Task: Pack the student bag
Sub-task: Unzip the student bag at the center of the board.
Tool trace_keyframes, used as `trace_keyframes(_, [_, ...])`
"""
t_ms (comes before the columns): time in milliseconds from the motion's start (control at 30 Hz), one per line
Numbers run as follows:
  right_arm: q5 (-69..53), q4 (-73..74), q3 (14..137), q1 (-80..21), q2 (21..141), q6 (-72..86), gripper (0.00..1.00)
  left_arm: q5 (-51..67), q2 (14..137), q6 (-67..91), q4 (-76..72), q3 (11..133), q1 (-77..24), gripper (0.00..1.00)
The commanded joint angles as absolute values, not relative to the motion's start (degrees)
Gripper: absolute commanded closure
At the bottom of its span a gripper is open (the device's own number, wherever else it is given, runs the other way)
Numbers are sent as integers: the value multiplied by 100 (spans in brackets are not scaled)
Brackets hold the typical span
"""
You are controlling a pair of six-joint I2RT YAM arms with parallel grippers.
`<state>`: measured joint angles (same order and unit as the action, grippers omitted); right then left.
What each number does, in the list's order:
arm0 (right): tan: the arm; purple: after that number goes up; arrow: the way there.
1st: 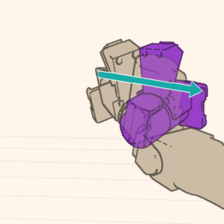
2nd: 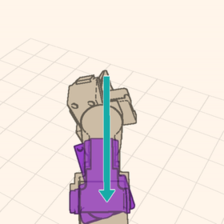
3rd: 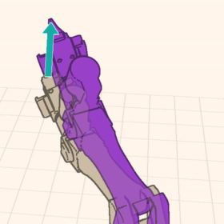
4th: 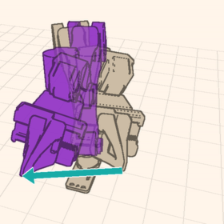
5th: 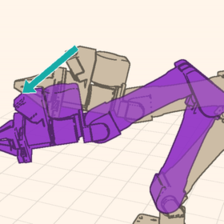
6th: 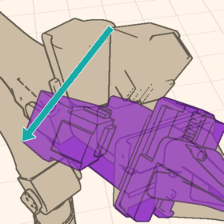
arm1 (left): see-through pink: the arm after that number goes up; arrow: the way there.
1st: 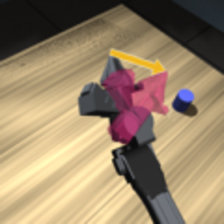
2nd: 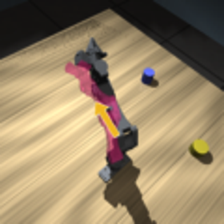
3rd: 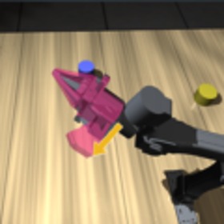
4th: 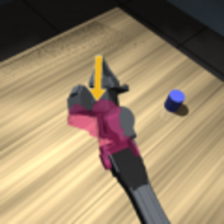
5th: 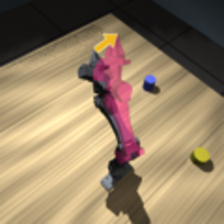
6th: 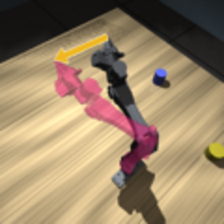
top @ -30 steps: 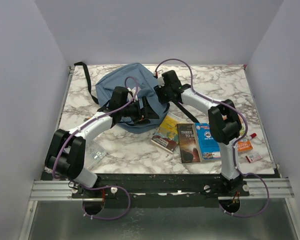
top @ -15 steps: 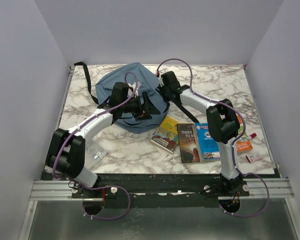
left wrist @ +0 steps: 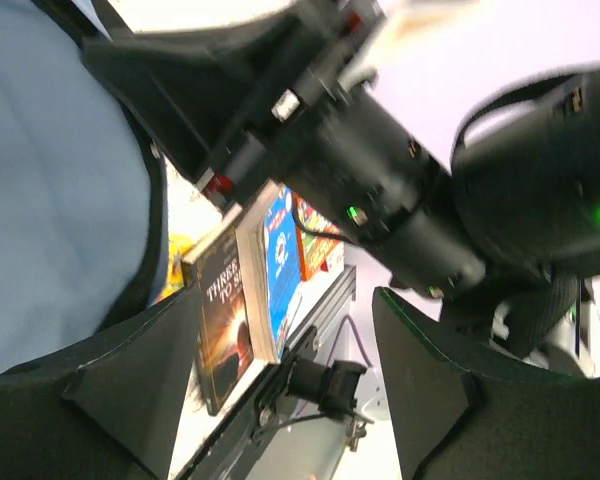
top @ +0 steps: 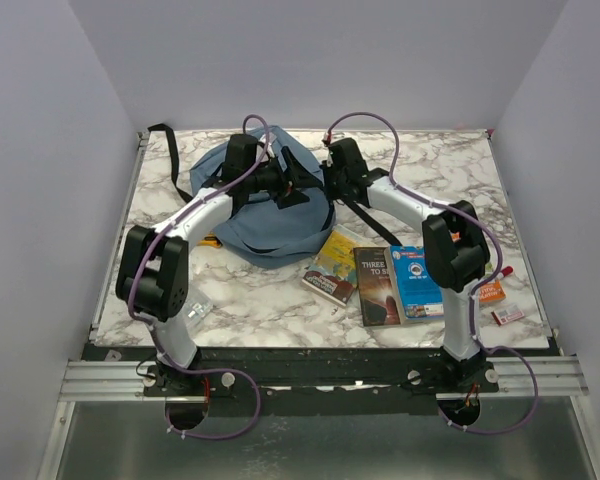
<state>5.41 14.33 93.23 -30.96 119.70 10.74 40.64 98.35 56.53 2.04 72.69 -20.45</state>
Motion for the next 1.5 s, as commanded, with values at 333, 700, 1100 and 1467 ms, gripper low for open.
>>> trace_keyframes(333, [-186,1196,9081,-2953,11892,1500,70,4232,11551,6179,-198,8121,-1382,34])
trace_keyframes(700, [154,1282,9063,-2949,11670,1464,93,4226,11727,6161,-290,8007,-1399,34])
trace_keyframes(1100, [-580,1325,8939,-2745,11110,2379,99,4322,11746,6198,-322,8261,-1581,32])
trace_keyframes(1467, [-2712,-678,7414,-2289,10547,3894,99,4170,12754,6175,-20,9361,-1851,35])
